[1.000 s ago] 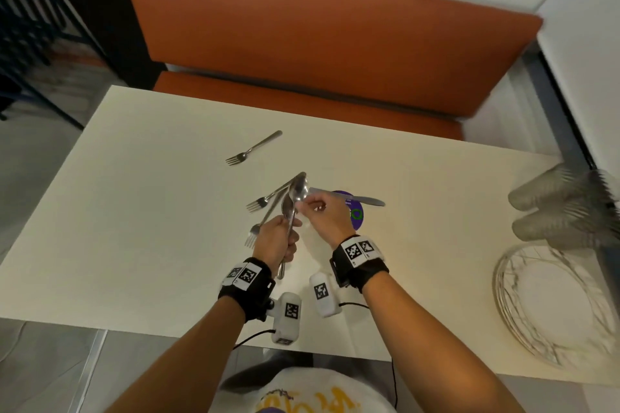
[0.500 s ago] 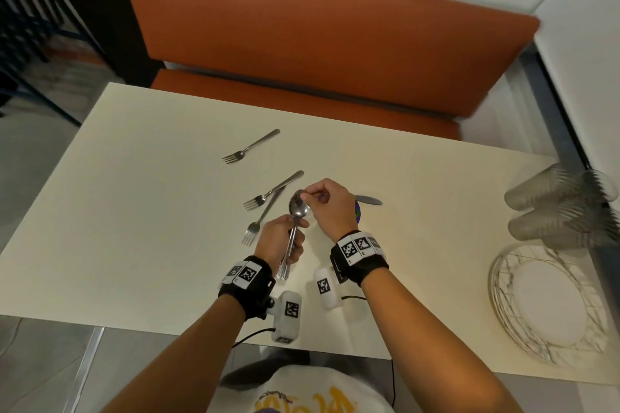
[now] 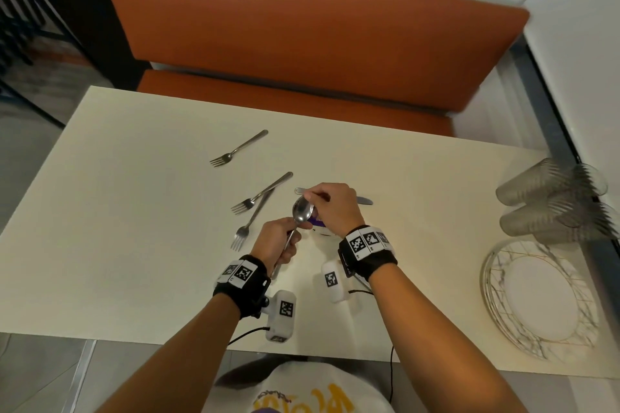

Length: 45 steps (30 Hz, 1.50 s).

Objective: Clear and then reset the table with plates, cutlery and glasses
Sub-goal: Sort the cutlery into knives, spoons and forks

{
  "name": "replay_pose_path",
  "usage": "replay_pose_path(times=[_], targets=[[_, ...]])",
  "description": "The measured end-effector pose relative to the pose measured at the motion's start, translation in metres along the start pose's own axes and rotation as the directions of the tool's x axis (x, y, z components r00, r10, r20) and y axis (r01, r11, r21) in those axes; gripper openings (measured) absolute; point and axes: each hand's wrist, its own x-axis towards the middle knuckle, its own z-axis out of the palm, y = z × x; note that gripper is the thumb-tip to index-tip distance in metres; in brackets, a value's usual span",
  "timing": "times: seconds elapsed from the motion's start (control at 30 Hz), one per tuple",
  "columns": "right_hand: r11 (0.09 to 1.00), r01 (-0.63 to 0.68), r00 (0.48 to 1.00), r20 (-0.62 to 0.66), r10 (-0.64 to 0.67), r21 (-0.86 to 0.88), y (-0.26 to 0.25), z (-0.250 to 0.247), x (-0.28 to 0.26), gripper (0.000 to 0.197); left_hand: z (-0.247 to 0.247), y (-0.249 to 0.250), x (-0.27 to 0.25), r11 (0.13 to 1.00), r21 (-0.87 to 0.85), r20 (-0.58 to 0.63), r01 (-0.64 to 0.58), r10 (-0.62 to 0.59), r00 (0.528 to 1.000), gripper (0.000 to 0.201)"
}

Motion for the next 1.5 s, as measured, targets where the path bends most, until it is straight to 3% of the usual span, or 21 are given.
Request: replay_pose_path(times=[0.1,0.17,0.27,0.37,0.47,0.53,0.6,0.67,0.87,1.13,1.5], targets=[[0.999,-0.033,0.998,-0.062,0.032,-0.007,0.011,-0.013,0.004,0.013,0.007,0.006,0.009,0.997,0.071,0.021,-0.016,0.014,1.000,0.034],[0.996,-0.086,0.989,-0.119,0.088,0.017,0.023,-0.023,0.008,0.012,0.009,0.010,0.018,0.973,0.222,0.016,-0.063,0.061,0.998,0.026],[0.974,-0.189,0.952,-0.221,0.214,0.127,0.044,-0.039,0.011,0.010,0.006,0.010,0.036,0.879,0.445,0.037,-0.172,0.174,0.984,0.014],[0.927,-0.286,0.890,-0.290,0.351,0.244,0.063,-0.051,0.009,0.010,0.005,0.010,0.055,0.791,0.565,0.043,-0.237,0.258,0.965,0.018],[0.879,-0.373,0.828,-0.321,0.460,0.298,0.079,-0.055,0.005,0.011,0.012,0.014,0.070,0.662,0.683,0.069,-0.308,0.361,0.930,0.017],[0.844,-0.422,0.786,-0.330,0.523,0.332,0.091,-0.054,0.003,0.010,0.016,0.013,0.082,0.530,0.774,0.116,-0.348,0.421,0.900,0.016],[0.809,-0.469,0.751,-0.323,0.576,0.355,0.103,-0.052,0.003,0.010,0.020,0.012,0.093,0.370,0.856,0.175,-0.361,0.449,0.876,0.016],[0.780,-0.504,0.733,-0.295,0.614,0.371,0.113,-0.049,0.005,0.011,0.024,0.011,0.100,0.301,0.889,0.187,-0.344,0.446,0.875,0.018],[0.779,-0.529,0.735,-0.276,0.619,0.336,0.130,-0.046,0.006,0.012,0.032,0.007,0.105,0.258,0.907,0.180,-0.333,0.476,0.861,0.010],[0.835,-0.501,0.779,-0.300,0.550,0.229,0.136,-0.045,0.008,0.009,0.029,-0.002,0.114,0.344,0.879,0.151,-0.329,0.455,0.878,0.015],[0.804,-0.514,0.777,-0.235,0.584,0.299,0.142,-0.050,0.004,0.014,0.028,-0.004,0.114,0.383,0.871,0.127,-0.307,0.429,0.894,0.025]])
